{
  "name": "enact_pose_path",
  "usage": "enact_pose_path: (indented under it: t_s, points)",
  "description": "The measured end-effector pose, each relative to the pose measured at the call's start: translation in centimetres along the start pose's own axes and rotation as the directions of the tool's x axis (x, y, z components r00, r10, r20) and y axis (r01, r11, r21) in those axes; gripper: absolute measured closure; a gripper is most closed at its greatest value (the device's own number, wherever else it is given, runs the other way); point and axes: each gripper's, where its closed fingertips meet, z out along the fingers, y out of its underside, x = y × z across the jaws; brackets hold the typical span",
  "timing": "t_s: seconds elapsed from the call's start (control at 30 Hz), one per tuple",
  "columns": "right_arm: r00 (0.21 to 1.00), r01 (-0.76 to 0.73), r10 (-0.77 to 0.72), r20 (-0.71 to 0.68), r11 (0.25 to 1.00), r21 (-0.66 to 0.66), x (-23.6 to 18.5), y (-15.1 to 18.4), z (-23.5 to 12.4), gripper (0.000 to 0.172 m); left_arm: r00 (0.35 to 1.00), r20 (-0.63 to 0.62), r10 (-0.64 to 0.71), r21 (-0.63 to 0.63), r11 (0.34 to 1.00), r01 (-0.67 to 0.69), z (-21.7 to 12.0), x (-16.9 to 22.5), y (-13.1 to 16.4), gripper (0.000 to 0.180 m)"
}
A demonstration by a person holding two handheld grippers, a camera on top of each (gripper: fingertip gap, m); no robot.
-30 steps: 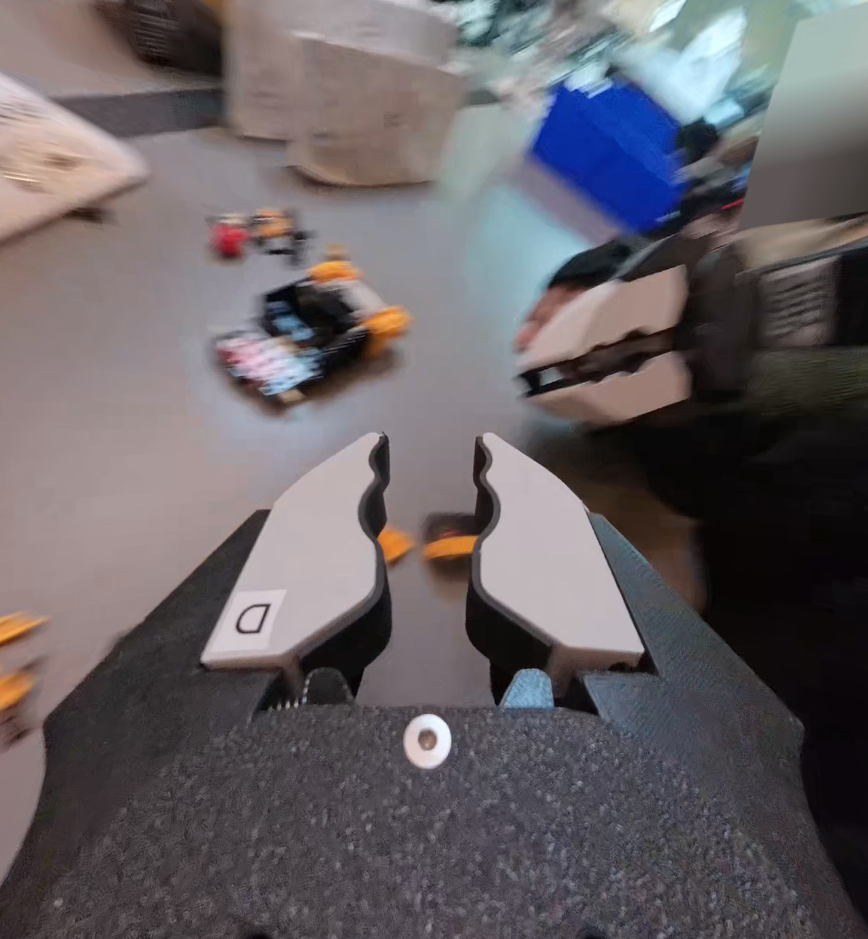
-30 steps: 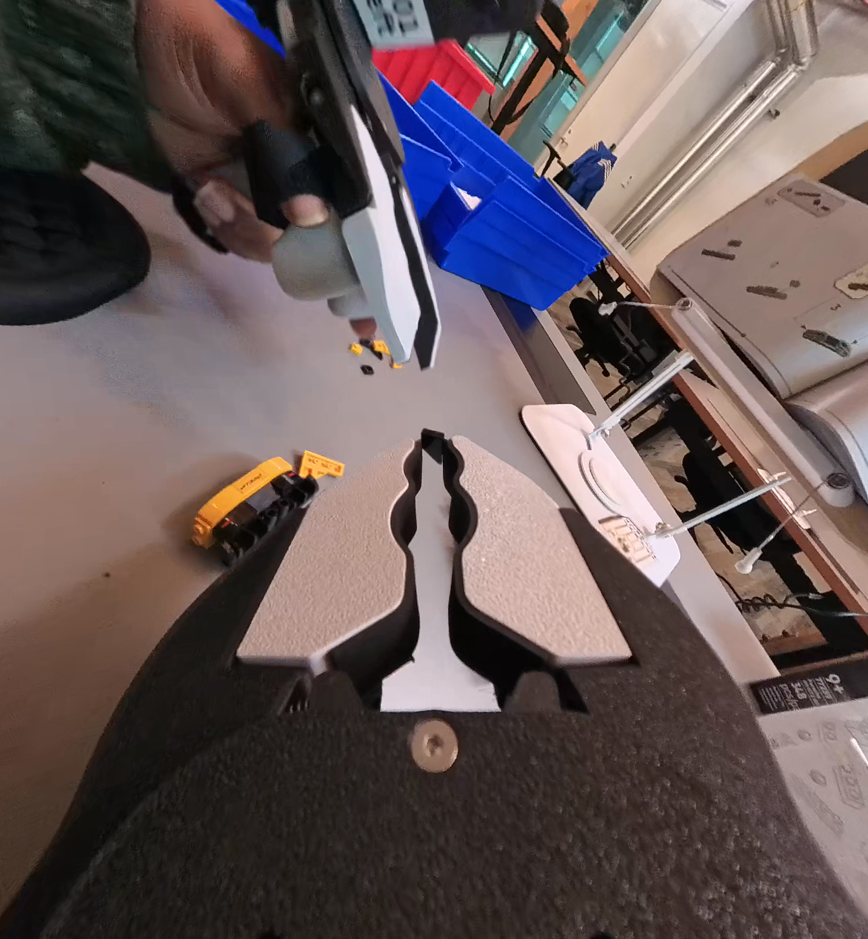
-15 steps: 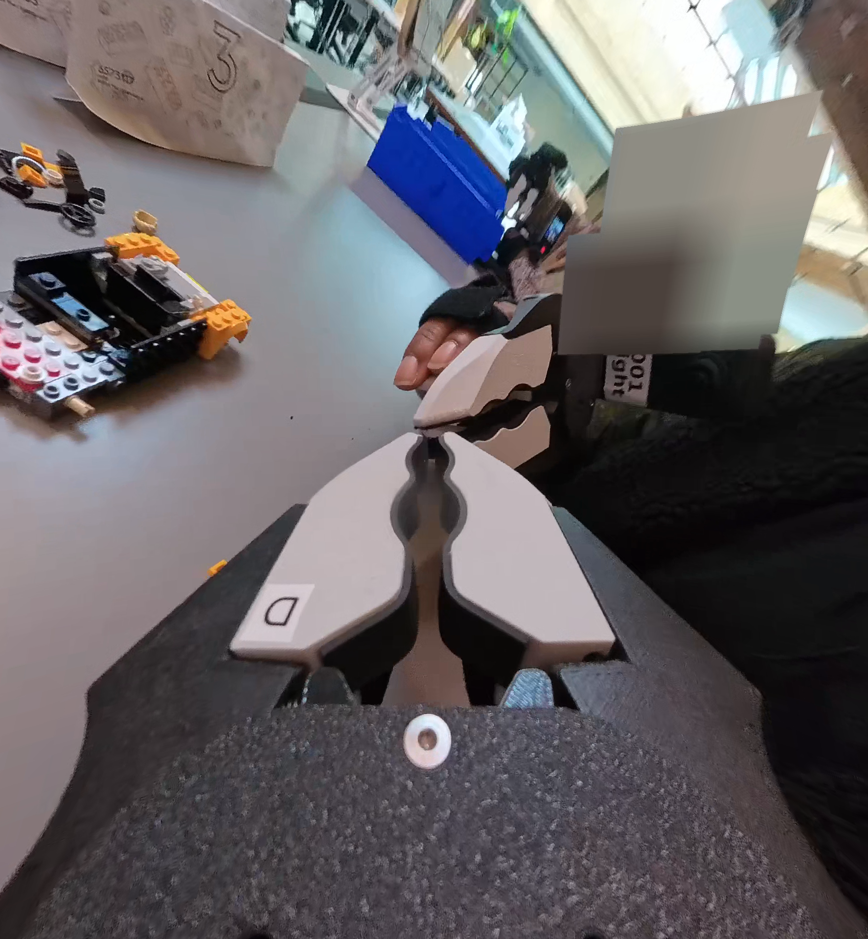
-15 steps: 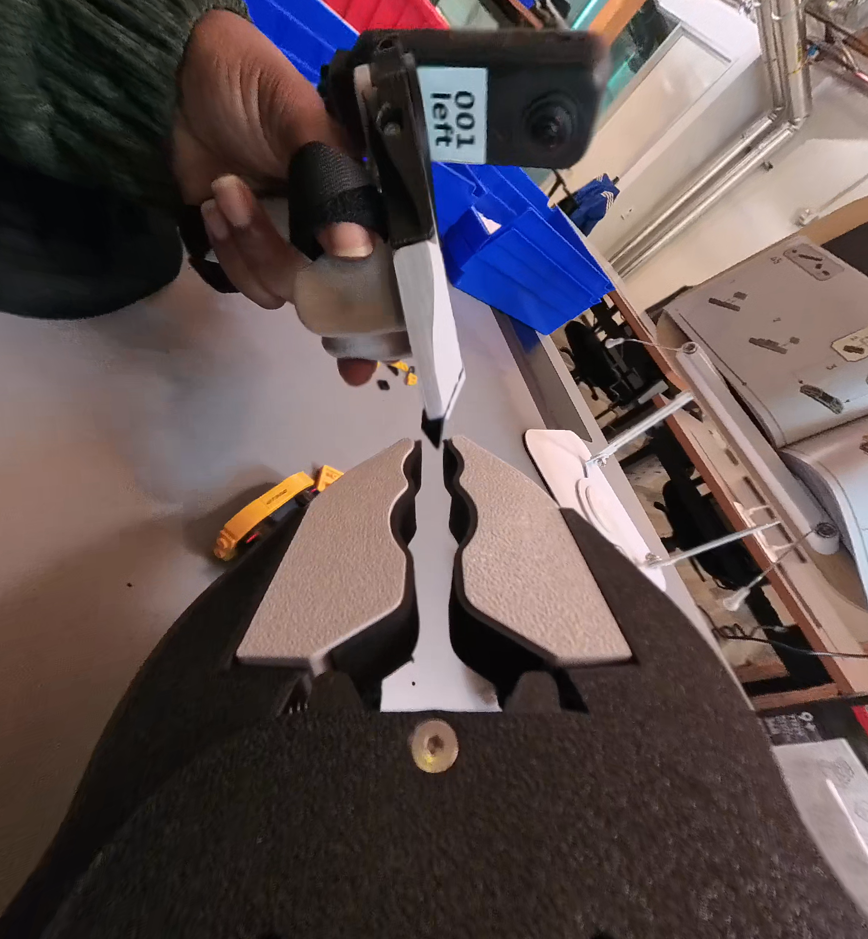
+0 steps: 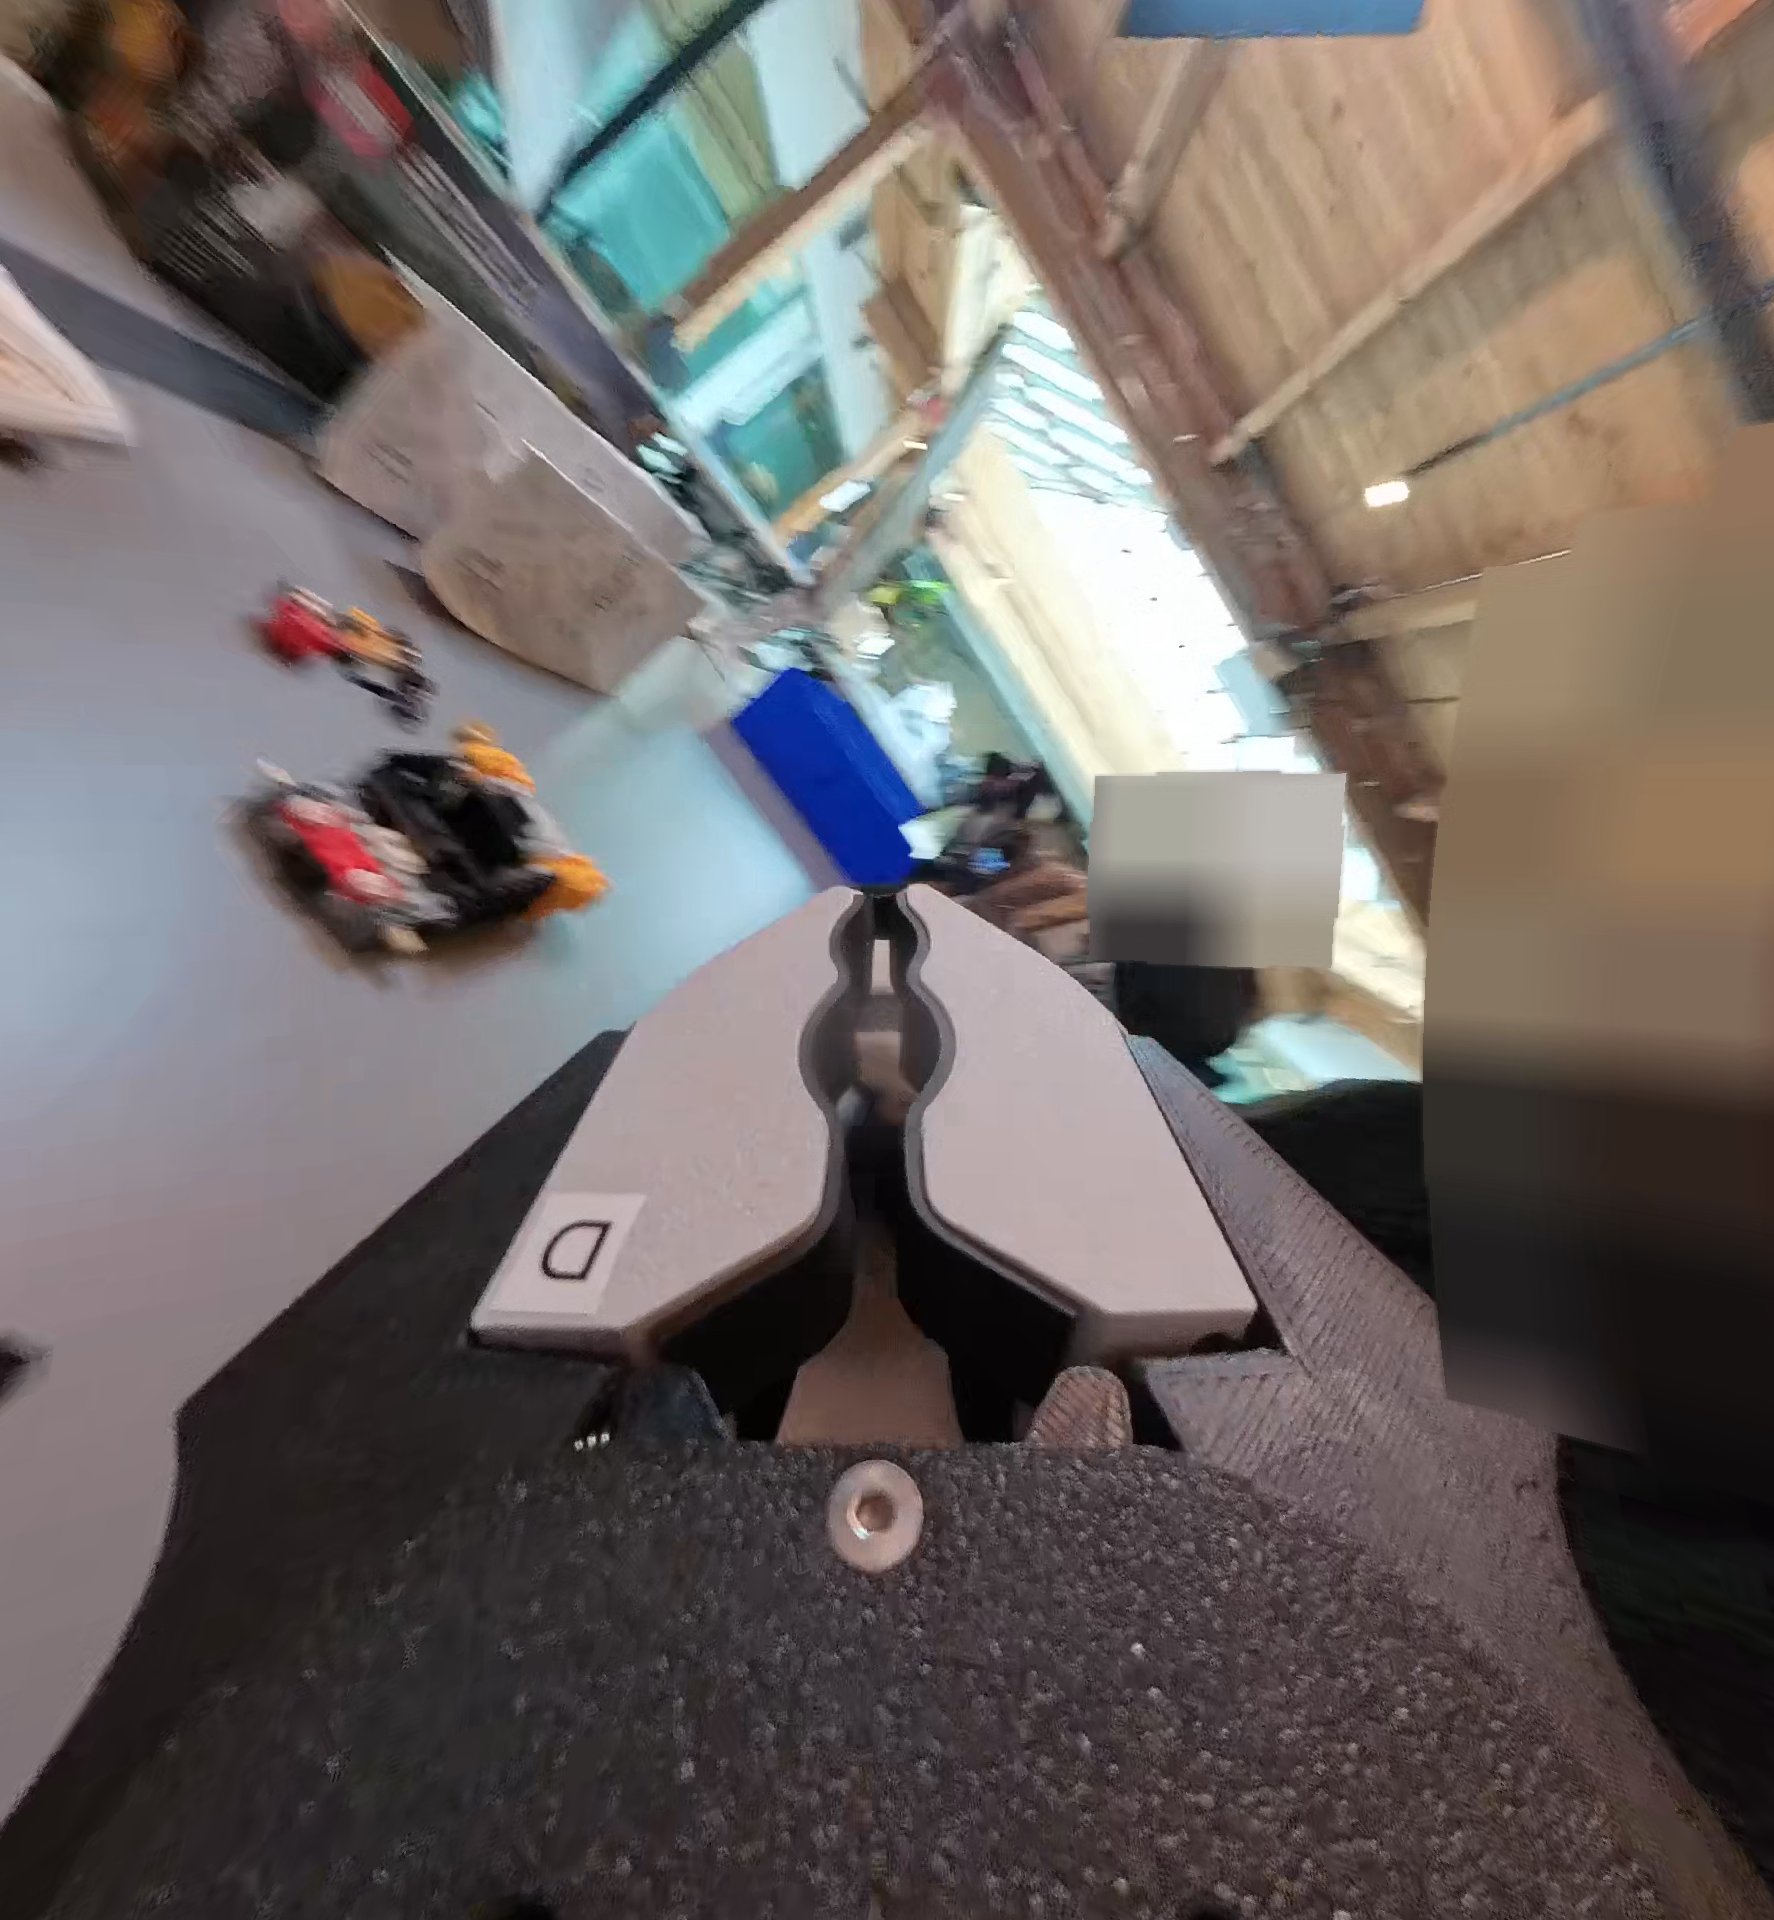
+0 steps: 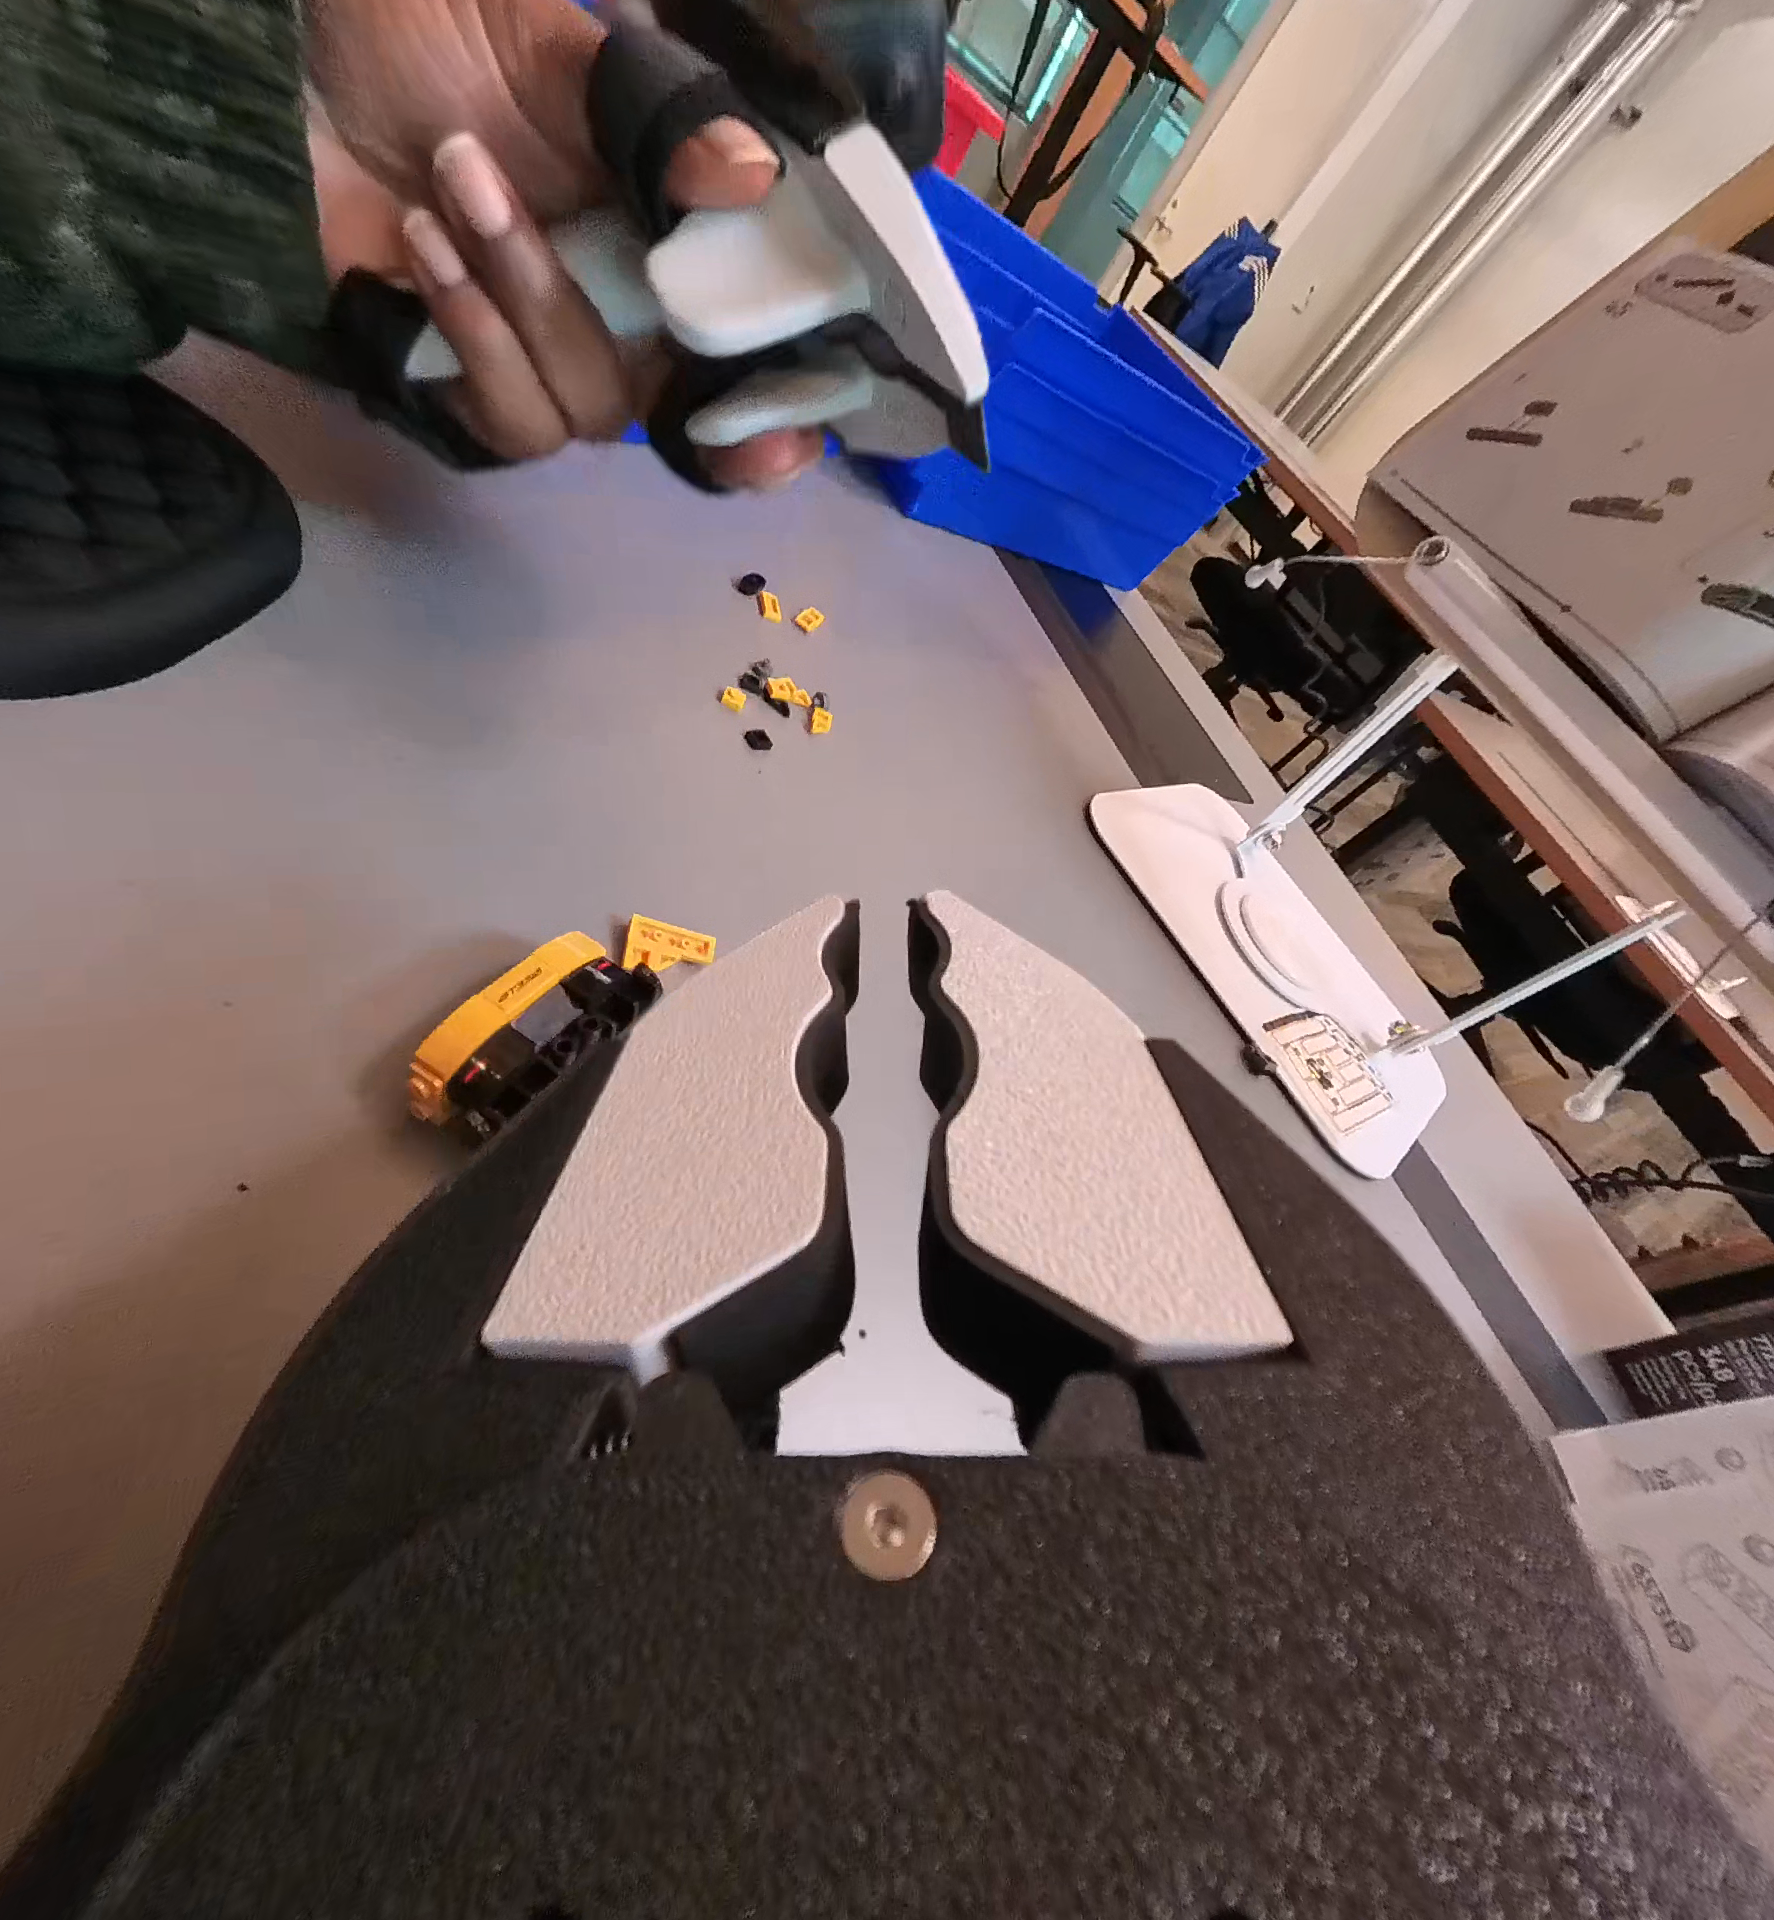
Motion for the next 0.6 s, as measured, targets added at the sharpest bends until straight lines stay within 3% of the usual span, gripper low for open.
enact_pose_path:
  t_s: [0.03,0.07,0.1,0.17,0.3,0.33,0.47,0.6]
  points:
    - [1.000,0.000,0.000,-0.002,1.000,-0.011,0.0,0.2,0.1,0.163,0.992,0.100,0.077,0.002,0.997,-0.078,-0.6,-0.7,-0.6,0.178]
    - [1.000,-0.002,0.002,-0.002,1.000,-0.022,0.0,0.4,0.1,0.163,0.957,0.242,0.162,-0.017,0.987,-0.162,-1.5,-2.1,-1.2,0.178]
    - [1.000,-0.005,0.005,0.001,1.000,-0.030,0.0,0.6,0.2,0.163,0.877,0.406,0.256,-0.062,0.965,-0.253,-2.8,-3.8,-1.8,0.179]
    - [1.000,-0.016,0.017,0.011,0.999,-0.036,-0.2,0.8,0.3,0.164,0.668,0.628,0.400,-0.214,0.914,-0.346,-5.3,-6.7,-2.2,0.178]
    - [0.999,-0.035,0.036,0.031,0.998,-0.052,-0.5,1.2,0.5,0.164,0.347,0.739,0.578,-0.514,0.816,-0.266,-8.1,-11.0,-0.5,0.178]
    - [0.999,-0.036,0.038,0.035,0.998,-0.058,-0.6,1.3,0.6,0.164,0.311,0.734,0.604,-0.553,0.797,-0.241,-8.3,-11.6,-0.1,0.178]
    - [0.996,-0.056,0.062,0.067,0.994,-0.091,-1.1,1.8,0.7,0.163,0.273,0.727,0.630,-0.610,0.775,-0.164,-8.7,-13.0,1.0,0.178]
    - [0.986,-0.100,0.117,0.118,0.985,-0.141,-1.9,2.6,1.0,0.159,0.291,0.734,0.614,-0.608,0.784,-0.121,-9.0,-13.7,1.8,0.150]
